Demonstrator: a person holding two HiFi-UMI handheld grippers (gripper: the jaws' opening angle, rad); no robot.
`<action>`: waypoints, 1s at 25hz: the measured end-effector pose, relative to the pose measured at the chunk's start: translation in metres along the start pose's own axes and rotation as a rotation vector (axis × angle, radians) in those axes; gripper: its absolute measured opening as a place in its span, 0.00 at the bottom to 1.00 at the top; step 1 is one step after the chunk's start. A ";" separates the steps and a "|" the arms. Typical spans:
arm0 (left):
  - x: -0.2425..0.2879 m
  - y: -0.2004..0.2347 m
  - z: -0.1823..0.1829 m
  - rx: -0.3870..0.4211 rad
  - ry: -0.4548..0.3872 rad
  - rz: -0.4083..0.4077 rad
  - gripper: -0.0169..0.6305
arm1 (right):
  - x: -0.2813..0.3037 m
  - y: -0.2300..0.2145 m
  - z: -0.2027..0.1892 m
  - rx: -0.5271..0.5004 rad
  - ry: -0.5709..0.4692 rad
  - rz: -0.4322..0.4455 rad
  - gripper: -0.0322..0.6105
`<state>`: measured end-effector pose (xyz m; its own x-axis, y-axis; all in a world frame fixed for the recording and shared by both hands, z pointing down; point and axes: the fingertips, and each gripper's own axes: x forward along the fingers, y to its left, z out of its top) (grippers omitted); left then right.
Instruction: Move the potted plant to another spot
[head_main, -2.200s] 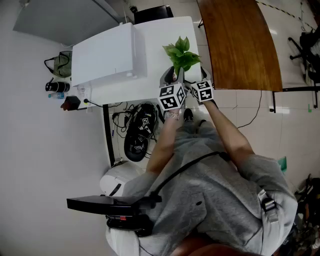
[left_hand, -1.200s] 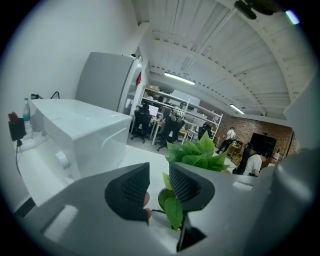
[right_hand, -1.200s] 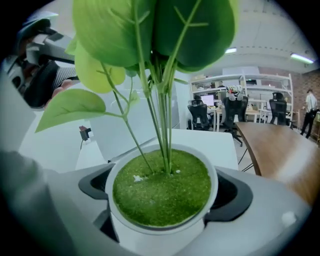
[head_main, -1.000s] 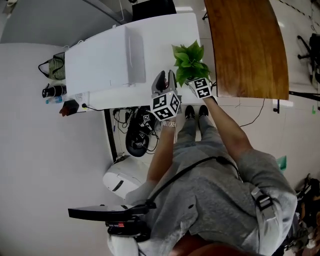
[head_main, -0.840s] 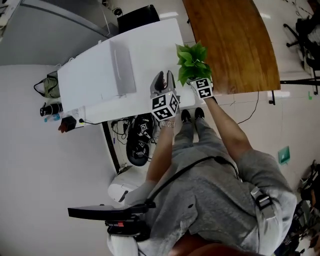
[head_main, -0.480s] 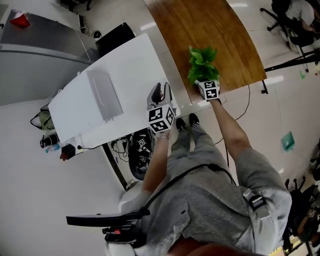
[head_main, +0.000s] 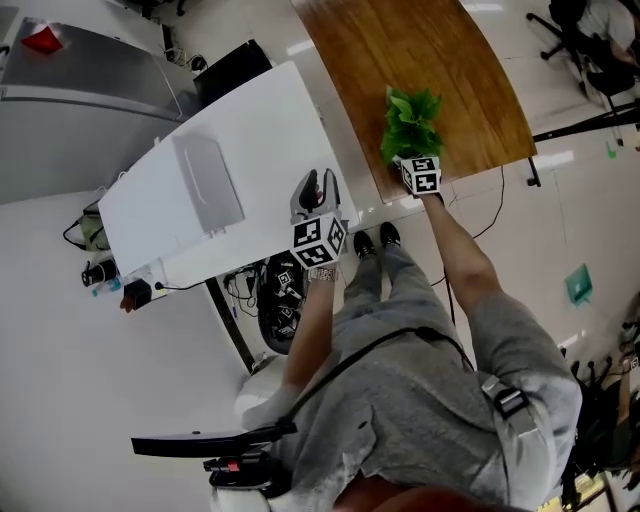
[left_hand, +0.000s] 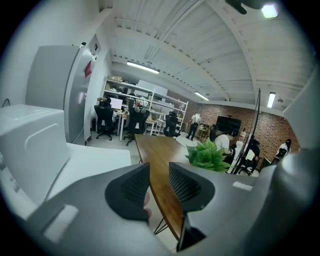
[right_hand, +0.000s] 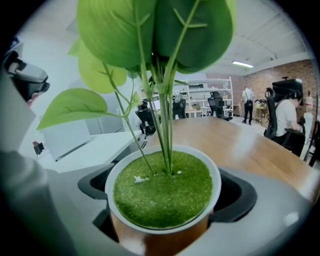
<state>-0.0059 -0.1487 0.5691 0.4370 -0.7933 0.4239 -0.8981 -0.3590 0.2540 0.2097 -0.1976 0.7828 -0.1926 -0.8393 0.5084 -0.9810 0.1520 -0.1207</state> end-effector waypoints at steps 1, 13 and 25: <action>-0.002 -0.005 0.000 0.002 -0.004 -0.003 0.24 | -0.005 0.001 -0.002 0.004 -0.003 0.015 0.94; -0.027 -0.045 0.006 0.027 -0.028 0.001 0.23 | -0.062 -0.015 -0.016 0.028 0.016 -0.005 0.95; -0.127 -0.032 -0.030 0.054 -0.024 -0.042 0.20 | -0.205 0.164 0.031 0.130 0.006 0.006 0.05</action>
<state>-0.0315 -0.0221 0.5330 0.4740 -0.7880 0.3930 -0.8804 -0.4182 0.2234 0.0888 -0.0167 0.6325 -0.1992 -0.8353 0.5124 -0.9684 0.0878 -0.2334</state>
